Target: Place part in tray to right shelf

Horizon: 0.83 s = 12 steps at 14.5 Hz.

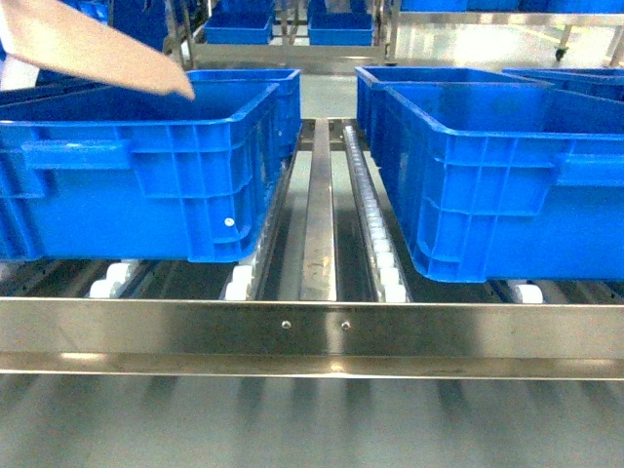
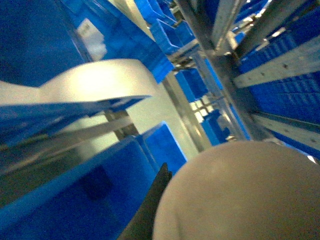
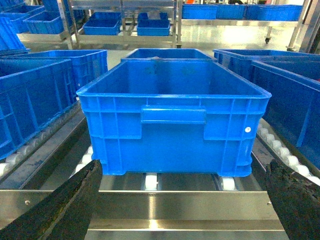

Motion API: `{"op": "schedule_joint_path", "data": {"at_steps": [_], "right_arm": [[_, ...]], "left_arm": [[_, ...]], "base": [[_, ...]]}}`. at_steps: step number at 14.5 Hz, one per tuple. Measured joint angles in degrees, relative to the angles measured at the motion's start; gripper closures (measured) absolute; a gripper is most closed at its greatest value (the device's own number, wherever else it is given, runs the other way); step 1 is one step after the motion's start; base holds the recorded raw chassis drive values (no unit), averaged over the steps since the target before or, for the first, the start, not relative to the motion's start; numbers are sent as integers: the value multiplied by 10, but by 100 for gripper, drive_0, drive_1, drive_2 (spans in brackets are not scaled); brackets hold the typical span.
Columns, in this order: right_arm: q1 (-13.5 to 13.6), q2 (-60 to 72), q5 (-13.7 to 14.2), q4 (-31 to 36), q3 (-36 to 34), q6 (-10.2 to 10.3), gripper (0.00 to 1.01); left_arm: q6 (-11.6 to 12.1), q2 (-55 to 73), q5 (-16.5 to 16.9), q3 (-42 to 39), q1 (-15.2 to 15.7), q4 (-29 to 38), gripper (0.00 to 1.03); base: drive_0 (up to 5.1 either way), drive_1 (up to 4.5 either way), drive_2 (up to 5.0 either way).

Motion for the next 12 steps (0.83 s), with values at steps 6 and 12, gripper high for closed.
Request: {"op": "schedule_joint_path", "data": {"at_steps": [6, 12], "right_arm": [[0, 0, 0, 0, 0, 0, 3], [0, 0, 0, 0, 0, 0, 3]], "left_arm": [[75, 63, -10, 101, 19, -24, 91], [-111, -139, 92, -166, 42, 173, 91]], "base": [[0, 0, 0], [0, 0, 0]]}}
